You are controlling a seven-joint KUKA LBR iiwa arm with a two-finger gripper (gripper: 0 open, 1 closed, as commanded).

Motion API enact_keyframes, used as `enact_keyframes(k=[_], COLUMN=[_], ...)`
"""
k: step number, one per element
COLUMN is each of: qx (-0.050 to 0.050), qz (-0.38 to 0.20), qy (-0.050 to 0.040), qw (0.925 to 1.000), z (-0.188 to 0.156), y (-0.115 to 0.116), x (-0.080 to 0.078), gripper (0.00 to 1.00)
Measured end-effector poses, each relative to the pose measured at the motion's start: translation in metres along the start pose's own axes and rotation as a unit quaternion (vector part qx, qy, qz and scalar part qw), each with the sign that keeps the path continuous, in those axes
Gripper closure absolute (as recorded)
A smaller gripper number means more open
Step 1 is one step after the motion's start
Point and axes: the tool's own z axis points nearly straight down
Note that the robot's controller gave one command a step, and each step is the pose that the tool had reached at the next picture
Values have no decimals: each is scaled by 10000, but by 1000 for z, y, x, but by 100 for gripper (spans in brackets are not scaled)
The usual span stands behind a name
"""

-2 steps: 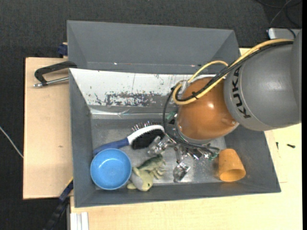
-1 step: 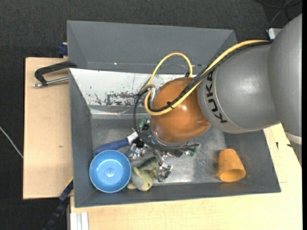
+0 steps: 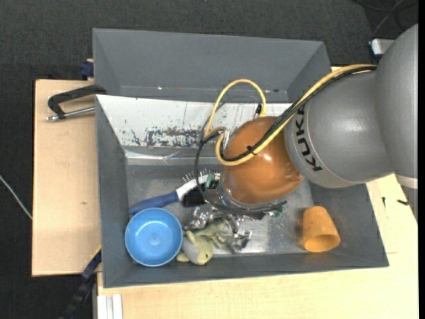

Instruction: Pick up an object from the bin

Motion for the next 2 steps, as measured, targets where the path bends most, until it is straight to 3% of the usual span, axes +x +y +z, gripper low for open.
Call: enact_keyframes(k=[1,2], qx=[-4,13], qz=[958,952], qy=[-9,-19], qw=[9954,9955], z=[-1,-1], y=[-27,-28], x=[37,36], gripper=[0,100])
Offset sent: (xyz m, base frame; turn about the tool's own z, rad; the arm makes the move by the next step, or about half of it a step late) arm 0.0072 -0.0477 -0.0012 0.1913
